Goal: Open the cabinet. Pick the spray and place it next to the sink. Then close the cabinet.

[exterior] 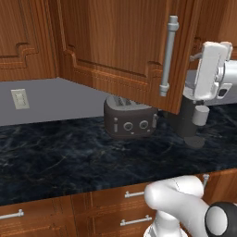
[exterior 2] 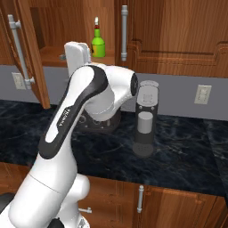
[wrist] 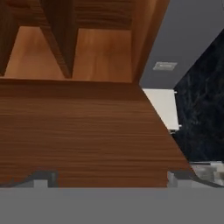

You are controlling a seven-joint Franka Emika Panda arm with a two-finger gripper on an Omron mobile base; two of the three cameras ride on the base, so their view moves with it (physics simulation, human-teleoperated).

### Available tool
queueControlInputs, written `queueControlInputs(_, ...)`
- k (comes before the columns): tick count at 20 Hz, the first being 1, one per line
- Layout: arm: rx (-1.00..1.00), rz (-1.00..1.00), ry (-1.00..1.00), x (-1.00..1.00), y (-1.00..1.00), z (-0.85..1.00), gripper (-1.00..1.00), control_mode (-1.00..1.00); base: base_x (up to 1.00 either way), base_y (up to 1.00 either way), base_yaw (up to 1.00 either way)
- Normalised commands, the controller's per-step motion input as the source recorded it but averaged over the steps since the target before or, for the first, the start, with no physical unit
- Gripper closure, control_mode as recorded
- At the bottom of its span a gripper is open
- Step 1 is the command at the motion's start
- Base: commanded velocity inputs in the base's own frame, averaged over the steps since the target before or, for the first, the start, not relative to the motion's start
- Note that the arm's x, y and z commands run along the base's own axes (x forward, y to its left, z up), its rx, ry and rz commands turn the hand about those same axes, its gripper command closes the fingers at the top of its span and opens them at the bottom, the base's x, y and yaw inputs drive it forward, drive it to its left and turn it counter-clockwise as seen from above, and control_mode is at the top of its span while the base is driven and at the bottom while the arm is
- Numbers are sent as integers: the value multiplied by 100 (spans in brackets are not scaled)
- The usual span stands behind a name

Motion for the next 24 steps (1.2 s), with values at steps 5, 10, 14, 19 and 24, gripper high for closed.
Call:
queueControlInputs(5, 0, 17, 0, 59, 25, -6, -100, -100, 0, 0, 0)
queueControlInputs(10, 0, 14, -4, 31, 45, -4, -100, -100, 0, 0, 0)
queueControlInputs(14, 0, 24, -8, -37, 80, 0, -100, -100, 0, 0, 0)
queueControlInputs(19, 0, 24, -16, -86, 80, 15, -100, -100, 0, 0, 0)
queueControlInputs(24, 0, 21, -16, -82, 78, 8, -100, -100, 0, 0, 0)
